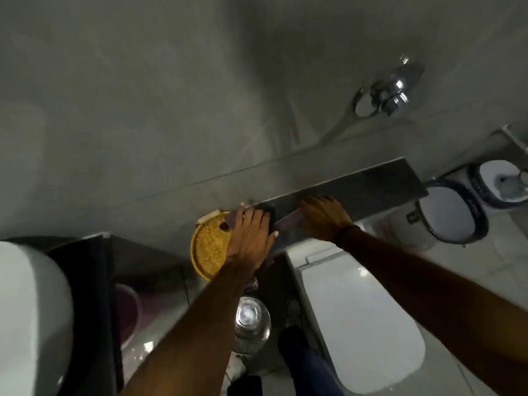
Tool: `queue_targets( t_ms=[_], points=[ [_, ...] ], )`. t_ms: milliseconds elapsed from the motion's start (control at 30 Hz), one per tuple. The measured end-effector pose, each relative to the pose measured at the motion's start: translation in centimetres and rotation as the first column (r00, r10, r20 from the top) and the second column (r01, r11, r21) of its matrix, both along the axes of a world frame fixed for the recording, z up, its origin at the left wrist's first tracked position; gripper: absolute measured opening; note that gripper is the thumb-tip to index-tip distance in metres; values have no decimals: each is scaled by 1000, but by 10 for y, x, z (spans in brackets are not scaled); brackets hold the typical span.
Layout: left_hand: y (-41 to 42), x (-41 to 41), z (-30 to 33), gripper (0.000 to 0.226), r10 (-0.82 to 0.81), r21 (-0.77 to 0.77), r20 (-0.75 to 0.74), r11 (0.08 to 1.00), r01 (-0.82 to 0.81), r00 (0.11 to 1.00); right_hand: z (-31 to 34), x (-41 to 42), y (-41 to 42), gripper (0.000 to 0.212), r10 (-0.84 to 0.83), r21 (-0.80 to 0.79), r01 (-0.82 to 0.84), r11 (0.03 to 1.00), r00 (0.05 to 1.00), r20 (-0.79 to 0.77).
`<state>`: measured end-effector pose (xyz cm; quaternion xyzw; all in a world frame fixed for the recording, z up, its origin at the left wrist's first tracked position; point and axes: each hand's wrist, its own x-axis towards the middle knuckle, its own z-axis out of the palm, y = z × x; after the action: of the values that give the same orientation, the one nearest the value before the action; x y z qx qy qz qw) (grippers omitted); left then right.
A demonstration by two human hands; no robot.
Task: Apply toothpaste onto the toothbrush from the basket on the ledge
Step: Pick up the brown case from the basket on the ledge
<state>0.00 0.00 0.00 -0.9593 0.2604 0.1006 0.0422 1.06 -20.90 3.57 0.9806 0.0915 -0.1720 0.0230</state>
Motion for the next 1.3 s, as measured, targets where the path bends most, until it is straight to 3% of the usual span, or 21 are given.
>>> queue_targets(
  t_ms=[133, 300, 400, 467, 533, 600, 733, 800, 833, 900, 967, 1000, 1067, 1100, 1167, 1300],
  points=[
    [-30, 14, -46, 65, 34, 86, -85, 996, -27, 996, -56, 21, 3, 66, 88, 12, -87, 996, 990, -107],
    [-50, 27, -74, 61, -7, 208, -122, 978, 33, 992, -95, 39, -6, 41, 166, -49, -172, 984, 980, -113],
    [-49, 31, -78, 45, -19, 72, -101, 997, 27, 995, -98, 39, -18, 38, 184, -14, -186, 982, 979, -91],
    [-45, 31, -72, 39, 49, -157, -96, 986, -64, 994, -91, 34, -28, 41, 139, 38, -137, 990, 989, -53],
    [-40, 33, -57, 36, 175, -434, -218, 864, -256, 960, -74, 28, -35, 43, 60, 126, -58, 990, 998, -12],
    [-36, 30, -39, 35, 255, -564, -401, 688, -457, 880, -55, 19, -35, 45, 17, 178, -21, 984, 1000, 25],
    [-30, 30, -18, 30, 260, -564, -691, 391, -728, 674, -38, 12, -31, 48, -63, 252, 47, 967, 996, 56],
    [22, -3, 43, 31, 290, -582, -708, 277, -764, 644, 23, -19, 16, 49, -107, 342, 71, 937, 990, 88],
    [22, -4, 42, 31, 292, -569, -734, 228, -790, 613, 23, -20, 18, 50, -195, 402, 144, 904, 977, 88],
    [25, -7, 45, 29, 287, -541, -782, 128, -831, 553, 24, -23, 25, 53, -465, 585, 360, 727, 884, 35],
    [50, -27, 67, 28, 277, -542, -806, 15, -841, 524, 41, -46, 54, 55, -701, 738, 533, 414, 704, -115],
    [63, -37, 80, 28, 263, -535, -819, -32, -844, 510, 53, -53, 70, 56, -763, 779, 595, 196, 592, -260],
    [84, -51, 97, 32, 208, -520, -844, -86, -850, 495, 69, -61, 97, 48, -642, 698, 681, -224, 436, -631],
    [94, -59, 104, 34, 164, -502, -860, -111, -858, 483, 73, -66, 110, 37, -503, 620, 701, -351, 418, -757],
    [114, -74, 113, 37, 72, -466, -885, -162, -870, 461, 81, -75, 132, 20, -372, 583, 698, -416, 455, -809],
    [151, -91, 128, 38, -19, -455, -881, -230, -860, 472, 99, -82, 164, 12, -361, 643, 644, -414, 533, -766]
  ],
)
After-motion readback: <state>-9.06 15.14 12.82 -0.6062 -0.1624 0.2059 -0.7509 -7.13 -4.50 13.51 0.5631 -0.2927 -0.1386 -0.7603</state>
